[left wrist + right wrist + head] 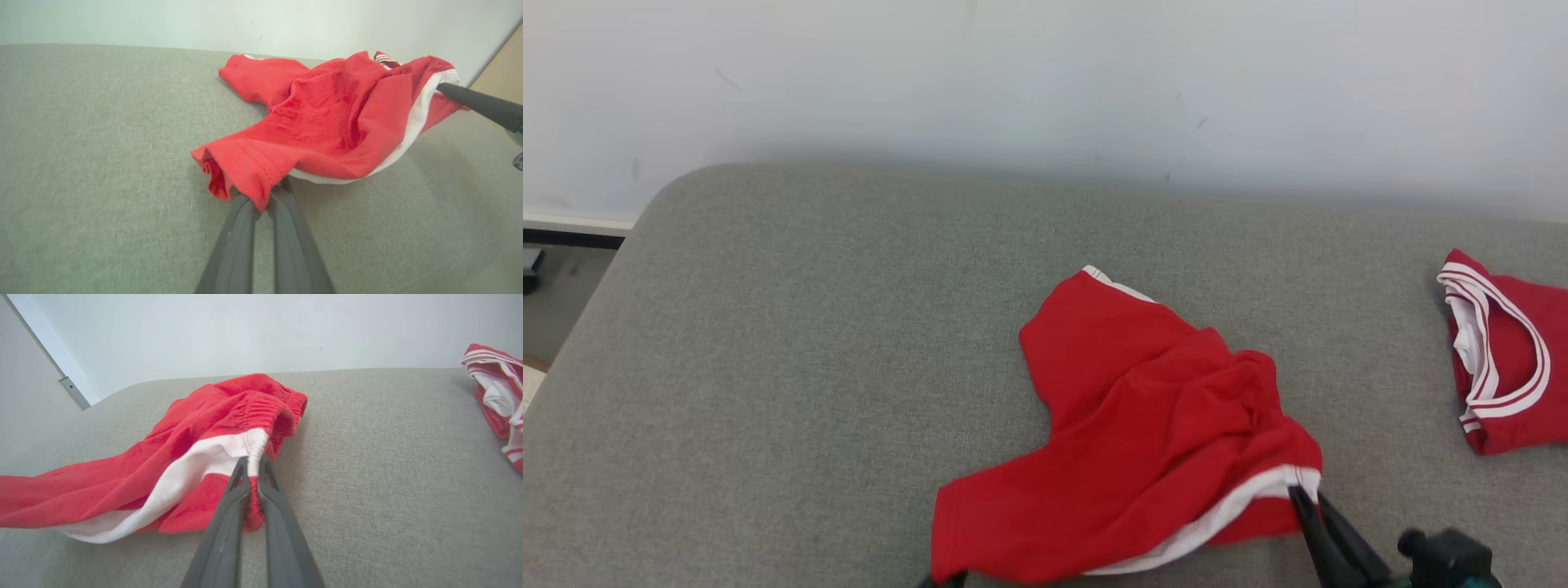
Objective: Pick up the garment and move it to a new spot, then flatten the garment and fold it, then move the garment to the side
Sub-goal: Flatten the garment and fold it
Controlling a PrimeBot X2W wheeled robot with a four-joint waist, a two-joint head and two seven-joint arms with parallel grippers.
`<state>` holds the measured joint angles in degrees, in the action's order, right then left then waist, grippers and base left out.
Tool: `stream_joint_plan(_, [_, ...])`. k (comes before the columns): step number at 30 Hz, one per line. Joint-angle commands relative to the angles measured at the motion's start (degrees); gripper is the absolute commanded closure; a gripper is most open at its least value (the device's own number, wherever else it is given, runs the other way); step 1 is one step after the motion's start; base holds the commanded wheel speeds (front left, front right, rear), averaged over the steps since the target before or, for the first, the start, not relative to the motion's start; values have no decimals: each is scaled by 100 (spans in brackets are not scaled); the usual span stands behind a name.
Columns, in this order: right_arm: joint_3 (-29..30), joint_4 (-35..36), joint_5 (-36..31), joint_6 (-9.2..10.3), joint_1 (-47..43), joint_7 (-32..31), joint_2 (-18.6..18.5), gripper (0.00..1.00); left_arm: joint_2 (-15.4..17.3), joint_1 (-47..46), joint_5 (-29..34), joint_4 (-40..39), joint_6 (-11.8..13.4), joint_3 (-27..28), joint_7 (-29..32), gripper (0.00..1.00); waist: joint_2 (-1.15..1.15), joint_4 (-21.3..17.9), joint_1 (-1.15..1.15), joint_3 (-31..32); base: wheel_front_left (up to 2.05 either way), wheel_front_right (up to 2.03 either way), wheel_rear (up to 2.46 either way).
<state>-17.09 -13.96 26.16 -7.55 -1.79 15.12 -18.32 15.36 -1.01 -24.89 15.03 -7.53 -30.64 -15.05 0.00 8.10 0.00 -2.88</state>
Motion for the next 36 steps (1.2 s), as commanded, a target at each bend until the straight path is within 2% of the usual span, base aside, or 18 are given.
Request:
stream_joint_plan(1, [-115,97,100,12,267,-39,-118,100,130,-304,-171,-110,12,-91,-21,100,0,-5,0,-58,0,0,0])
stream_joint_plan(4, [-268,281,388,12,792,-265,-389,100,570,-1020,-589,-172,12,-442,56,100,0,-14,0,-200,0,0,0])
stream_joint_plan(10, [-305,396,1115,12,2482,-1058,-866,100,1420,-3040,-1615,-369,12,-1143,911,100,0,-95,0,-818,0,0,0])
stream_joint_plan(13, [-334,218,1415,12,3552,-1452,-894,100,1710,-4145,-2182,-285,12,-1388,1314,100,0,-168,0,-1246,0,0,0])
stream_joint_plan(17, [-487,-210,1687,12,5046,-1898,-796,100,1864,-5582,-3001,77,12,-1557,1814,100,0,-227,0,-1798,0,0,0])
stream_joint_plan(24, [-621,-1325,1834,12,7619,-2255,-471,100,1684,-8035,-3701,909,12,-1679,2207,100,0,-354,0,-2588,0,0,0])
stream_joint_plan(26, [-601,-1499,1820,12,7928,-2224,-420,100,1643,-8318,-3760,1046,12,-1678,2194,100,0,-370,0,-2676,0,0,0])
stream_joint_plan(31, [-792,-2224,1447,12,9175,-1726,-284,100,1443,-9557,-3781,1636,11,-1781,1899,100,0,-424,0,-2984,0,0,0])
stream_joint_plan(36, [-1064,-2822,1317,12,9882,-1254,-207,100,1348,-10321,-3752,2156,12,-1962,1445,100,0,-469,0,-3141,0,0,0])
